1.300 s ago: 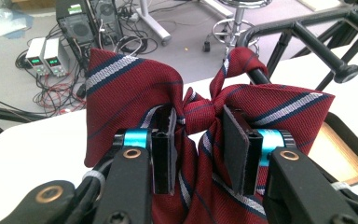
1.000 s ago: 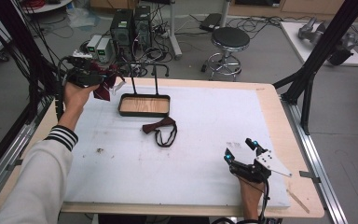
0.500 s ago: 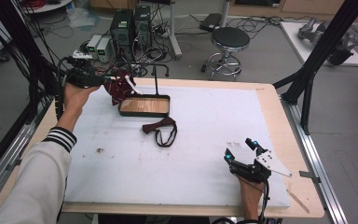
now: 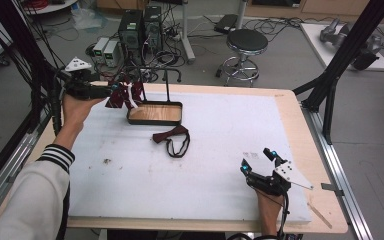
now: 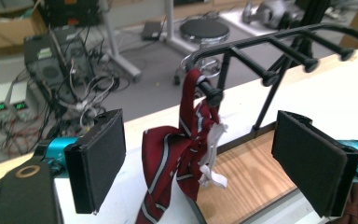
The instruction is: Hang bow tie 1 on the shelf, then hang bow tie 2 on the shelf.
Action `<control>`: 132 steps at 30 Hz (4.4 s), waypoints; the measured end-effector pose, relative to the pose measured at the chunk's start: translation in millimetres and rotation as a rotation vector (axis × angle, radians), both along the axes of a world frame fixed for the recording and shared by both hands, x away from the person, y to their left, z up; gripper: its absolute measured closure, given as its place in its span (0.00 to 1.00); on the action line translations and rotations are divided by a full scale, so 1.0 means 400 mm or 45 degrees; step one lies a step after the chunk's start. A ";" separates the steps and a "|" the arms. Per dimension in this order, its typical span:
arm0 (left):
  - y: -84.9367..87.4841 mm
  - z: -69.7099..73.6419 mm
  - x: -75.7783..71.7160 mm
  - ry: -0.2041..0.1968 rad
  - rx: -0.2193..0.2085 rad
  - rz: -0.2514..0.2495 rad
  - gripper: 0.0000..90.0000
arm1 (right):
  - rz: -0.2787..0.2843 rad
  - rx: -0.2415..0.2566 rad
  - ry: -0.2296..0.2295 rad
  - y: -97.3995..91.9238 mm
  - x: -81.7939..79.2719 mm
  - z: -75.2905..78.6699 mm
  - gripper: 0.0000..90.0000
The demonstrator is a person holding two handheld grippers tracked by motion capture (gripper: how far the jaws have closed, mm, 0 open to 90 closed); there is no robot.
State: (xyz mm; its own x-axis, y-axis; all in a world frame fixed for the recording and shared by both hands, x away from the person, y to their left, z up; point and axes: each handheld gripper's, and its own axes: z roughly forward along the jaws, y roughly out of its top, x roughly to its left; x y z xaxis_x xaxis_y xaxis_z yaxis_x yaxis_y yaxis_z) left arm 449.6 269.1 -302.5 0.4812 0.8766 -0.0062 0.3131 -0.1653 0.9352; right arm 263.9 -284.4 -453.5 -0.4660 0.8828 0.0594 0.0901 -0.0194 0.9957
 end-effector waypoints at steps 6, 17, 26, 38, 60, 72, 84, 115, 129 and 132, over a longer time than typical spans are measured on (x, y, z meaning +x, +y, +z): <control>0.009 -0.006 -0.032 -0.070 -0.056 -0.096 0.15 | 0.002 -0.005 -0.004 0.001 0.000 0.000 0.11; 0.012 -0.022 -0.110 -0.186 -0.147 -0.219 0.14 | -0.003 -0.004 -0.007 0.001 0.000 0.000 0.11; 0.018 -0.043 -0.180 -0.263 -0.214 -0.277 0.14 | -0.002 -0.011 -0.018 0.000 0.000 0.000 0.11; 0.025 -0.120 -0.274 -0.319 -0.244 -0.326 0.14 | -0.003 -0.008 -0.014 0.001 -0.001 0.000 0.11; 0.037 -0.210 -0.336 -0.327 -0.286 -0.326 0.14 | -0.004 -0.005 -0.017 0.001 -0.002 -0.001 0.11; 0.036 -0.205 -0.333 -0.325 -0.278 -0.320 0.14 | -0.005 -0.004 -0.016 0.001 -0.002 -0.001 0.11; 0.015 -0.203 -0.317 -0.261 -0.251 -0.336 0.14 | -0.005 -0.006 -0.013 0.002 -0.002 0.000 0.11; -0.149 -0.118 -0.176 0.082 0.106 -0.519 0.14 | -0.002 0.006 -0.012 0.000 -0.001 0.000 0.11; -0.224 -0.108 -0.126 0.169 0.173 -0.590 0.16 | 0.000 0.004 -0.014 -0.001 -0.001 -0.001 0.11; -0.243 -0.110 -0.111 0.195 0.185 -0.607 0.18 | 0.001 0.006 -0.015 -0.001 -0.001 -0.001 0.11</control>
